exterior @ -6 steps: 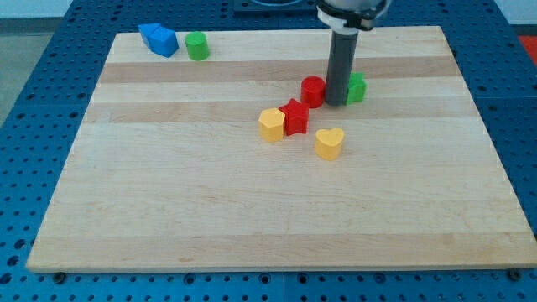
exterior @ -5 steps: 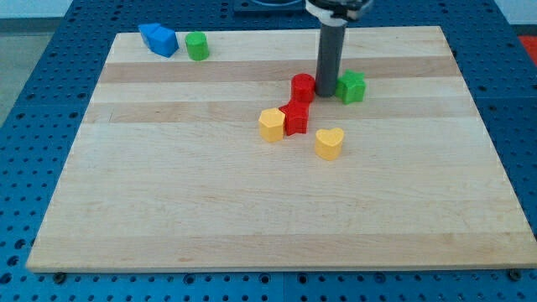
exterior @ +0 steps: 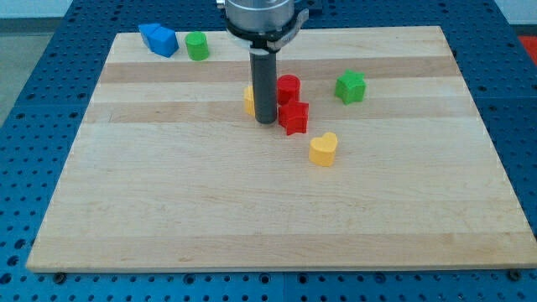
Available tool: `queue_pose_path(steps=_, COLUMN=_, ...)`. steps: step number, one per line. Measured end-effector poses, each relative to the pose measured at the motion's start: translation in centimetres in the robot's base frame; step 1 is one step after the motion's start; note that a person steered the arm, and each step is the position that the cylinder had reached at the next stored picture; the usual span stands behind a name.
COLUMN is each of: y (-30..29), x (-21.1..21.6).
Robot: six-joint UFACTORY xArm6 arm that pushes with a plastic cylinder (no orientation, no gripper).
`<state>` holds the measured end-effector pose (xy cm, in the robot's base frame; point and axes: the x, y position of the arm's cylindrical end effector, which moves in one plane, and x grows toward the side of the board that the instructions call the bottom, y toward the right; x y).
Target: Move the yellow heart diagonally to the top right of the red star
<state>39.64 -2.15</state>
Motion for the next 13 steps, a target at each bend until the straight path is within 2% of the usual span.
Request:
queue_pose_path(steps=1, y=0.7, x=3.3)
queue_pose_path(steps=2, y=3.3, x=3.3)
queue_pose_path(steps=3, y=-0.4, x=9.4)
queue_pose_path(steps=4, y=6.4, x=10.2)
queue_pose_path(steps=5, y=9.4, x=2.7)
queue_pose_path(steps=6, y=12.6, x=0.4)
queue_pose_path(steps=7, y=11.3, x=1.0)
queue_pose_path(steps=9, y=12.3, x=-5.0)
queue_pose_path(steps=10, y=16.3, x=-6.5)
queue_pose_path(steps=12, y=10.7, x=-8.2)
queue_pose_path(steps=13, y=11.0, x=-10.1)
